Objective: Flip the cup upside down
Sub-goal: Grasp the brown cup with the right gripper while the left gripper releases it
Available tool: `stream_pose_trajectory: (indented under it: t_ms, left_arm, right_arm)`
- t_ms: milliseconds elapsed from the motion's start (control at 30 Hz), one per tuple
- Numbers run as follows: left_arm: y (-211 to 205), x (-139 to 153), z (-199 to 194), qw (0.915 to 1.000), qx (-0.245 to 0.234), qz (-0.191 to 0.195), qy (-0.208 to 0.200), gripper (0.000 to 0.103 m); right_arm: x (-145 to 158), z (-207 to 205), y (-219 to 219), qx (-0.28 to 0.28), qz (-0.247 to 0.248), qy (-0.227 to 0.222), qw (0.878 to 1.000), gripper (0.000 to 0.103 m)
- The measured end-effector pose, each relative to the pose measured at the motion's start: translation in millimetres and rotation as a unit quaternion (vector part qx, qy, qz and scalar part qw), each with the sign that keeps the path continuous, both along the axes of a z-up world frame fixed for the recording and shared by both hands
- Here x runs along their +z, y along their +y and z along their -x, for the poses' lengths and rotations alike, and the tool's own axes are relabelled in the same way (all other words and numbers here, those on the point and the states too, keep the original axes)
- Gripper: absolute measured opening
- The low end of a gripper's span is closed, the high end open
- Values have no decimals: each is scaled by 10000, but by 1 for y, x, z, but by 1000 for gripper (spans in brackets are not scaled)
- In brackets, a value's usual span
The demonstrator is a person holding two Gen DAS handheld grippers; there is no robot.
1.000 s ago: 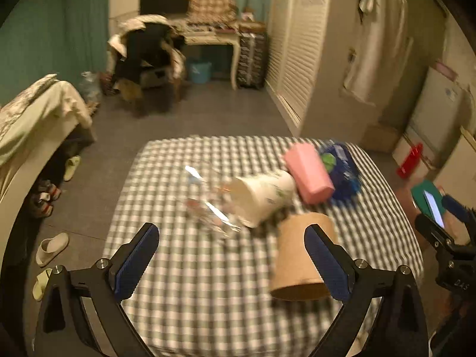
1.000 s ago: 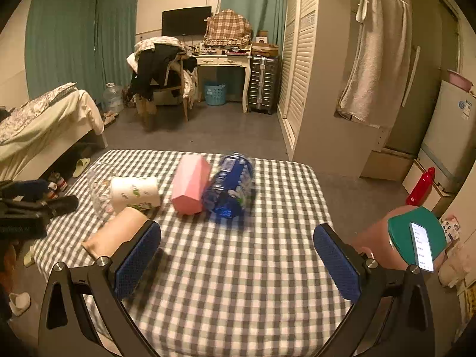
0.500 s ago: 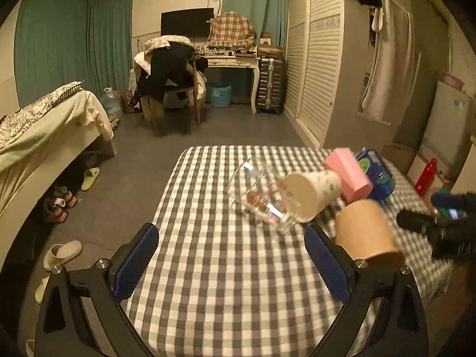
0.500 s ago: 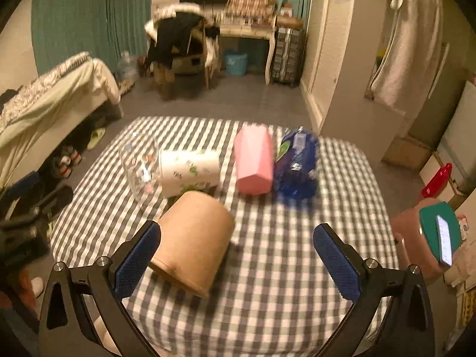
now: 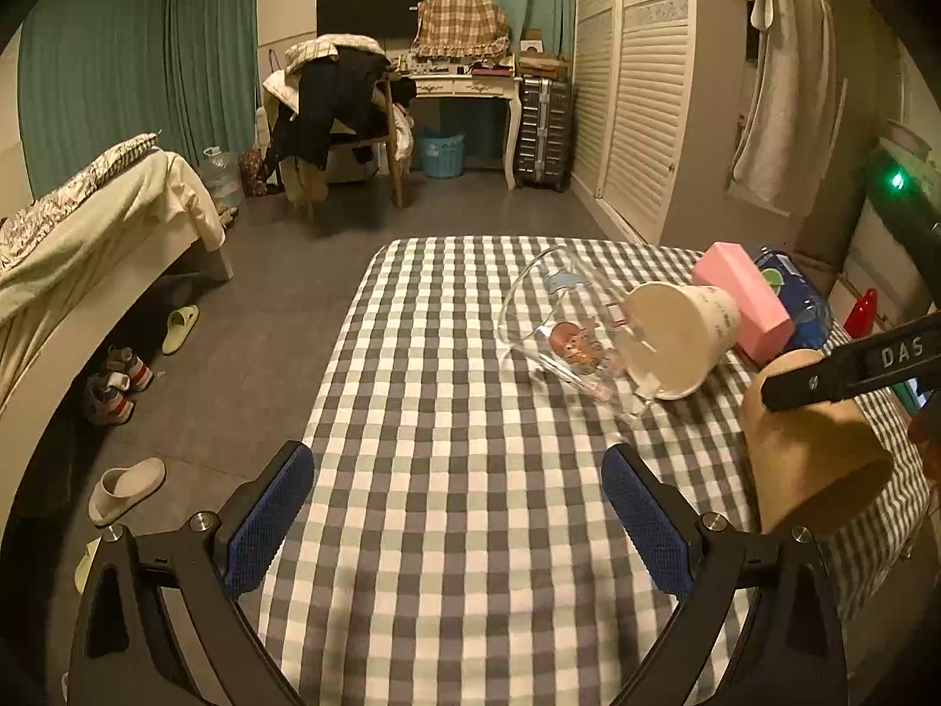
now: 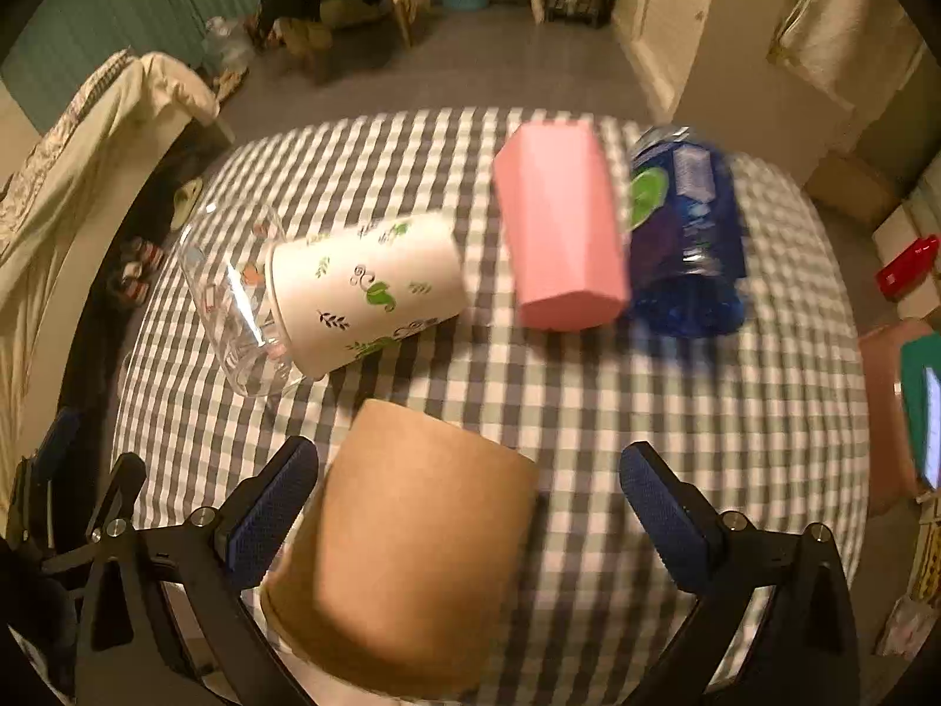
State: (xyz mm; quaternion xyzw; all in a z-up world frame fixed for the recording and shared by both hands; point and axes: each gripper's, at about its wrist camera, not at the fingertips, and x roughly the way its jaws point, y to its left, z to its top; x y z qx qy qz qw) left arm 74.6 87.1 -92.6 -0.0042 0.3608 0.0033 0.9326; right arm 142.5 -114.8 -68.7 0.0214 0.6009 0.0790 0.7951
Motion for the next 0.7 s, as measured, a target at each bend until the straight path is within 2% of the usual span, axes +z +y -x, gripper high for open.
stream_pose_trajectory:
  t_ms: [133, 233, 333, 433, 467, 567, 633, 700]
  left_arm:
    - [1, -7, -7, 10000, -19, -7, 60, 101]
    - [-2, -11, -10, 9999, -72, -37, 109, 101]
    - [-7, -11, -11, 9998, -134, -79, 111, 101]
    - [-14, -8, -10, 9997, -158, -141, 89, 101]
    - [-15, -7, -9, 9997, -161, -145, 78, 101]
    - [-15, -2, -6, 9998, -143, -100, 53, 101]
    - [-13, 1, -2, 9999, -113, -82, 31, 101]
    - [-13, 5, 1, 9999, -88, -64, -2, 101]
  right_arm:
    - [-18, -10, -3, 15, -308, 358, 9989, 98]
    - [-23, -15, -3, 113, -575, 461, 9972, 85]
    - [-20, -16, 3, 236, -421, 393, 9981, 85]
    - [-10, -14, 2, 238, -559, 274, 9978, 85]
    - [-4, -12, 2, 246, -529, 127, 9982, 85]
    - [25, -1, 3, 387, -245, -743, 9962, 84]
    - [41, 8, 6, 419, 51, -1332, 9902, 84]
    - [57, 22, 9, 451, 440, -2050, 9767, 84]
